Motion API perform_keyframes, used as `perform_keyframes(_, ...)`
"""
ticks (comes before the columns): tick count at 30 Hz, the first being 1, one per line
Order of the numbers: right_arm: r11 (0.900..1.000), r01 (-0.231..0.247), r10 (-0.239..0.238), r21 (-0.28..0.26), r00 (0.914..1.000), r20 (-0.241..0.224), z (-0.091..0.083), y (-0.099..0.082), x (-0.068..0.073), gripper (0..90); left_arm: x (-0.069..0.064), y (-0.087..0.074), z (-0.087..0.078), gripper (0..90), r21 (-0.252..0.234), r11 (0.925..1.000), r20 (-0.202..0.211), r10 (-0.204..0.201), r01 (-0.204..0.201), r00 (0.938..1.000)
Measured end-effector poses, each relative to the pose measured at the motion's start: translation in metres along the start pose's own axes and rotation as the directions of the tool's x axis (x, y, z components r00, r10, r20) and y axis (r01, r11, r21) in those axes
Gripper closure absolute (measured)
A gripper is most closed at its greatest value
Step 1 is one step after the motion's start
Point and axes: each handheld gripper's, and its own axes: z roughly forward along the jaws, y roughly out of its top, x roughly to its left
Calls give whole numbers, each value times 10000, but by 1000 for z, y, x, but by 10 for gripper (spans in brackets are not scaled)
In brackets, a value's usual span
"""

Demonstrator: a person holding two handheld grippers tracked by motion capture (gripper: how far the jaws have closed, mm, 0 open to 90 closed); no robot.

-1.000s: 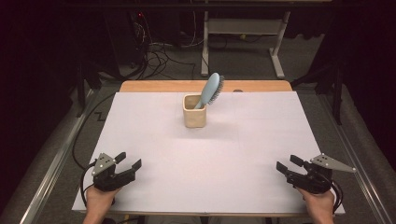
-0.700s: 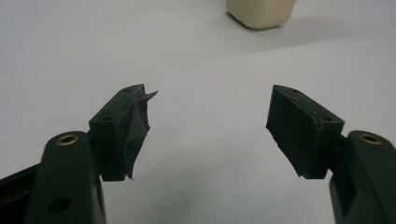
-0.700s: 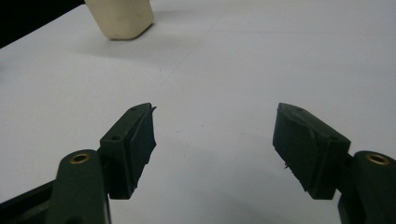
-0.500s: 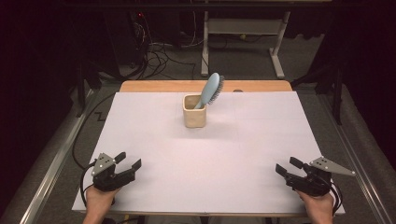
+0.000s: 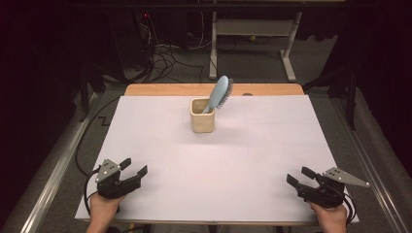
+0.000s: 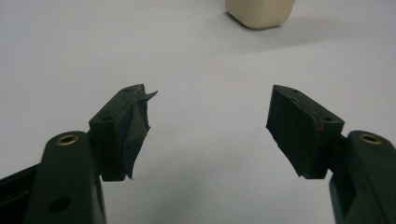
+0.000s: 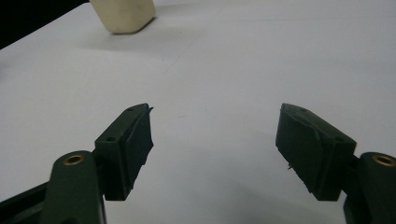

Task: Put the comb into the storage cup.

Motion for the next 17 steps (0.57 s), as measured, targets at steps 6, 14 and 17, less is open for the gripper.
perform_keyframes(6, 9999, -81, 81, -71, 10000, -47, -2, -4, 2, 264, 0, 0, 0, 301, 3, 10000, 8, 10, -10, 10000)
perform_keyframes(14, 10000, 75, -75, -23, 10000, -34, -1, -4, 3, 257, 0, 0, 1, 302, 43, 10000, 23, 9, -9, 10000)
perform_keyframes(17, 9999, 104, -104, 2, 9999, -39, -1, -4, 4, 255, 0, 0, 2, 302, 66, 10000, 31, 25, -26, 10000)
